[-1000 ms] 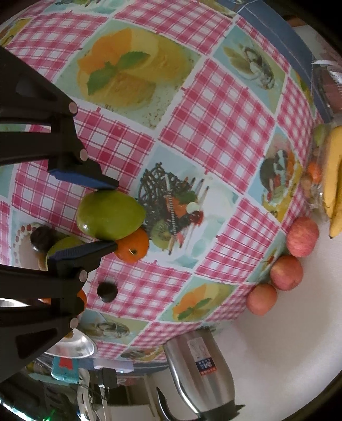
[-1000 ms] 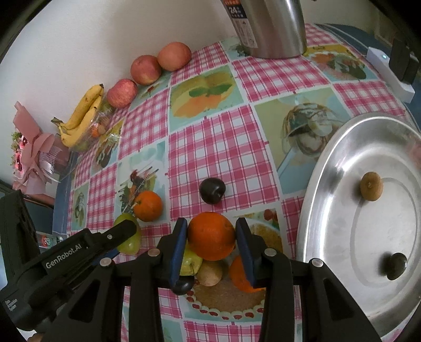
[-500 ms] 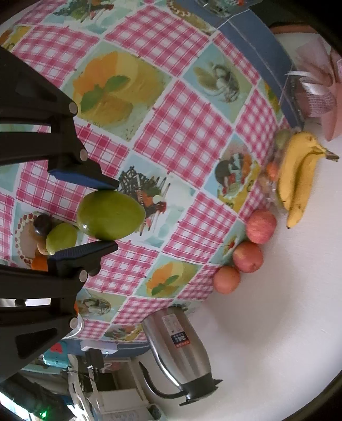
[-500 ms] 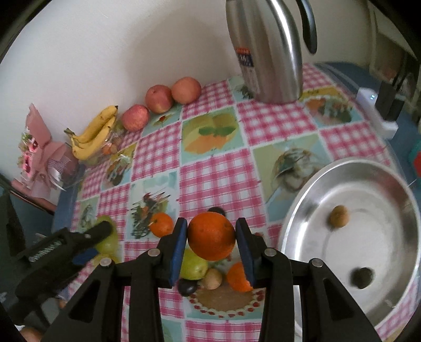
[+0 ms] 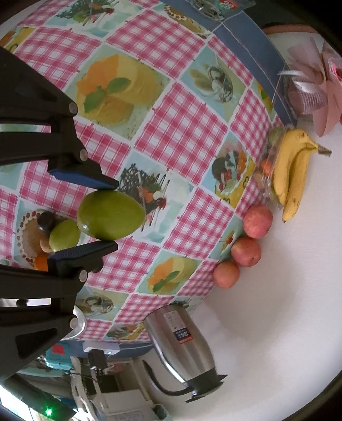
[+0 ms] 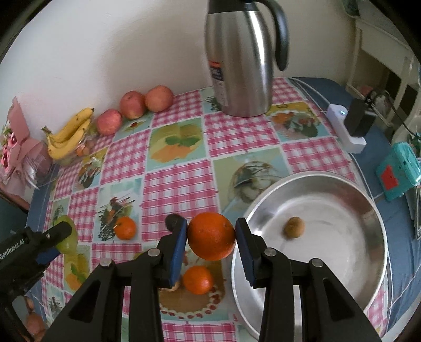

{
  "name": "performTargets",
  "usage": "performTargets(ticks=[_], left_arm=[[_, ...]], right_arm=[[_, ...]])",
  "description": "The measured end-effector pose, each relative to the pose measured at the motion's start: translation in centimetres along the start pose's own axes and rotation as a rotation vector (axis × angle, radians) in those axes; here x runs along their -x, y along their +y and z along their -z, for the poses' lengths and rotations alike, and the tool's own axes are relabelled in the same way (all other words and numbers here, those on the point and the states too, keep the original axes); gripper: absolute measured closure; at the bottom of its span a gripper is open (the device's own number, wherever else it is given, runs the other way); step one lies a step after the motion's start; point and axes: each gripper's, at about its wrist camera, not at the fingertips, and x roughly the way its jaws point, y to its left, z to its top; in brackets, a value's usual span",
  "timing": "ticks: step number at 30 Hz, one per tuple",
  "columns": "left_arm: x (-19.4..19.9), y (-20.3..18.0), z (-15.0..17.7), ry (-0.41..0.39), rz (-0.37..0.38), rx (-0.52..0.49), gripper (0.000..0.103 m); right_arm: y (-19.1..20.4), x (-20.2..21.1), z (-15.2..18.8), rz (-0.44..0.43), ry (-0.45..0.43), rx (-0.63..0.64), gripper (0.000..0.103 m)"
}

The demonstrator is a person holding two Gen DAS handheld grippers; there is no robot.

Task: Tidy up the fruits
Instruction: 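Carry the green mango and the orange over the steel plate, then open the left gripper to drop the mango while the right gripper releases the orange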

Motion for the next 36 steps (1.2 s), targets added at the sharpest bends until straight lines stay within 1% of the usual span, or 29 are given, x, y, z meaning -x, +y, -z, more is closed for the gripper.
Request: performTargets(ticks=[13, 17, 24, 31, 36], left_arm=[[-2.2, -6.4, 3.9, 0.105, 0.07, -0.165, 0.061], [-2.9, -9.1, 5.9, 0.142, 0.093, -0.241, 0.061], [-3.8, -12.9, 9.0, 0.17, 0.124, -0.369, 0.061], [-5.4, -15.0, 11.3, 0.197, 0.149, -0.448, 0.061], [-6.5, -15.8, 12.3, 0.2, 0.15, -0.488, 0.061]], right_arm=[[-6.0, 0.4, 0.0, 0.115, 0.006, -0.119, 0.064], [-7.5, 1.2, 0.1, 0.141, -0.015, -0.156, 0.064], [-9.8, 1.8, 0.4, 0.168, -0.027, -0.211, 0.064], [-11.7, 2.2, 0.7, 0.194, -0.037, -0.259, 0.064], [-12.2, 1.1, 1.0, 0.204, -0.011, -0.271, 0.063]])
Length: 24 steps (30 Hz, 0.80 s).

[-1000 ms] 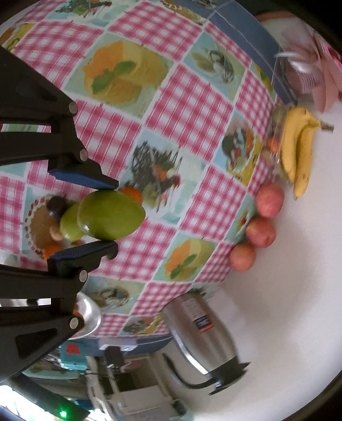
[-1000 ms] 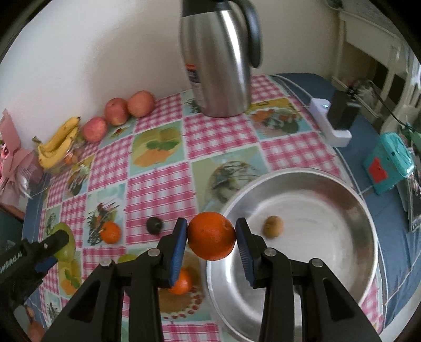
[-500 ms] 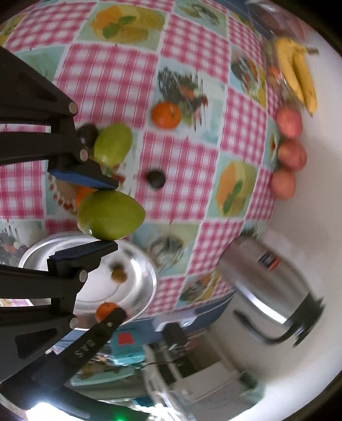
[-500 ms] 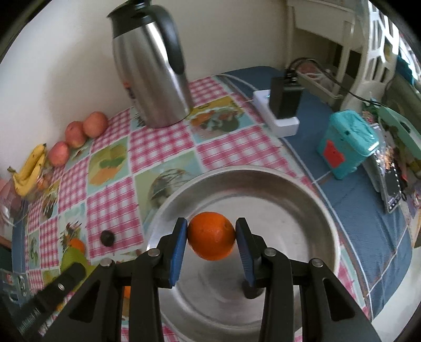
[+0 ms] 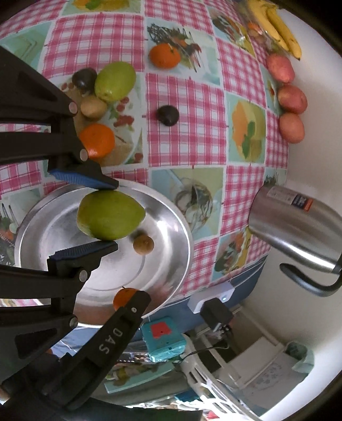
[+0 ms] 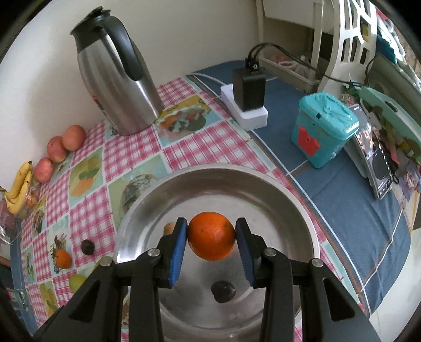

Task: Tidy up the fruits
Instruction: 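Open the left gripper to drop the mango while the right gripper releases the orange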

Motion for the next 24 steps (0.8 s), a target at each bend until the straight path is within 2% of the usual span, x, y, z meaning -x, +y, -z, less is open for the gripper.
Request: performTargets(ticks=[18, 24], left_arm=[[-2.5, -0.8, 0.7, 0.038, -0.036, -0.052, 0.061], [-2.1, -1.1, 0.6, 0.018, -0.044, -0.07, 0.06]], right_arm=[[-0.5, -3.5, 1.2, 0.026, 0.096, -0.026, 0.063], [-0.4, -3.6, 1.3, 0.033, 0.1, -0.026, 0.063]])
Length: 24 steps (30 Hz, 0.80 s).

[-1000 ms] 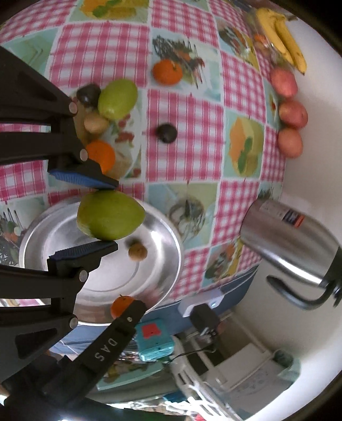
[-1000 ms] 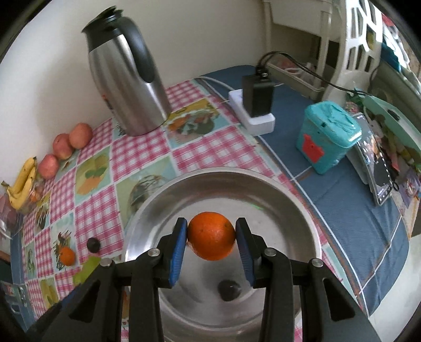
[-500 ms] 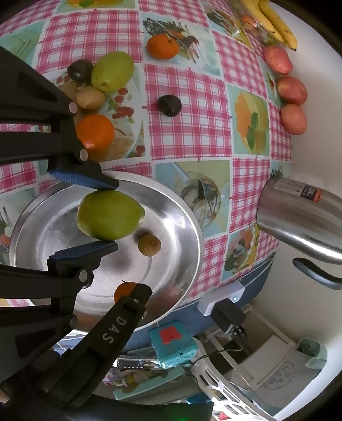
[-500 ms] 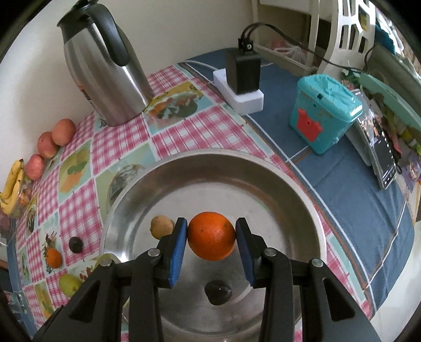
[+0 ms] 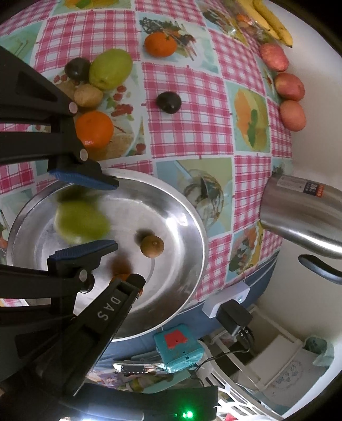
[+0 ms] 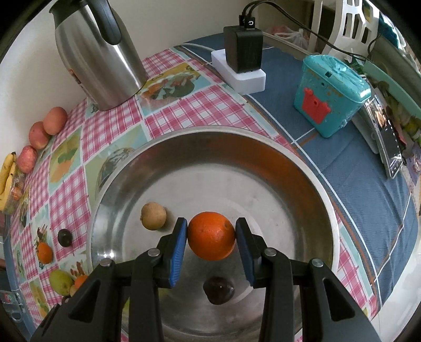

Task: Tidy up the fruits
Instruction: 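Open the left gripper to drop the mango while the right gripper releases the orange, then move both open grippers back toward the fruit cluster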

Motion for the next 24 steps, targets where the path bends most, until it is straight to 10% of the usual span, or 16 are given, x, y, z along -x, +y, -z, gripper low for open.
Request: performTargets(ticks=[24], left_arm=[[3.2, 1.9, -1.1, -0.043, 0.01, 0.06, 0.06]], right_arm=[[1.4, 4.4, -1.0, -0.01, -0.118, 0.041, 0.057]])
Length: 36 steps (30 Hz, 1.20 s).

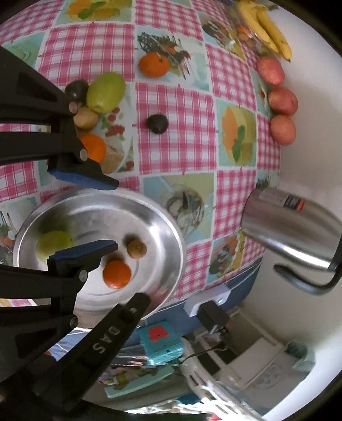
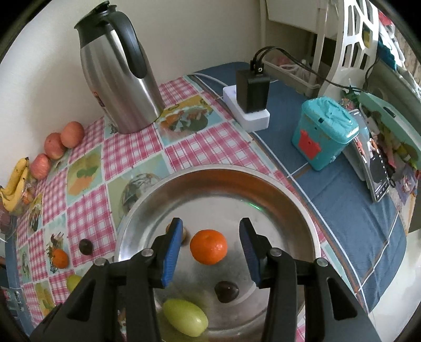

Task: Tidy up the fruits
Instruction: 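Move both open grippers back toward the fruit cluster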

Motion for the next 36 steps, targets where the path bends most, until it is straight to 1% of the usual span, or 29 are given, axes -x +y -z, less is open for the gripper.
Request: performTargets(ticks=[8, 14, 18, 21, 27, 29, 32, 33, 34, 35, 36], left_arm=[[1.7, 5.2, -1.4, -0.034, -0.059, 0.156, 0.06], [3.1, 9.9, -1.9, -0.064, -0.123, 0.283, 0.06], [4.1, 12.1, -1.9, -0.085, -0.159, 0.336, 0.06], [4.7, 13.0, -1.9, -0.097, -0.166, 0.358, 0.06], [5.1, 13.4, -2.0, -0.105, -0.167, 0.359, 0.06], [4.9, 13.3, -1.9, -0.099, -0.168, 0.357, 0.057], [4.7, 13.2, -1.9, -0.09, -0.18, 0.357, 0.049], [4.6, 13.3, -1.8, -0.086, -0.184, 0.357, 0.045], [4.5, 13.3, -1.8, -0.08, -0.187, 0.357, 0.038], [4.3, 13.4, -1.8, -0.072, -0.193, 0.358, 0.035], [4.1, 13.4, -1.7, -0.067, -0.197, 0.358, 0.029]], right_arm=[[0.4, -0.5, 0.3, -0.008, 0.023, 0.015, 0.057], [1.8, -0.4, 0.5, -0.024, 0.029, 0.052, 0.057], [3.6, 0.2, 1.0, -0.051, 0.025, 0.095, 0.057], [5.2, 0.6, 1.4, -0.1, 0.027, 0.132, 0.057], [7.3, 0.9, 2.0, -0.14, 0.033, 0.187, 0.057], [7.6, 1.0, 2.2, -0.137, 0.031, 0.196, 0.057], [7.5, 0.9, 2.2, -0.136, 0.036, 0.192, 0.057], [7.5, 0.8, 2.2, -0.134, 0.039, 0.191, 0.057], [7.5, 0.6, 2.2, -0.13, 0.046, 0.194, 0.054], [7.5, 0.4, 2.2, -0.123, 0.051, 0.197, 0.044], [7.5, 0.3, 2.2, -0.113, 0.053, 0.201, 0.031]])
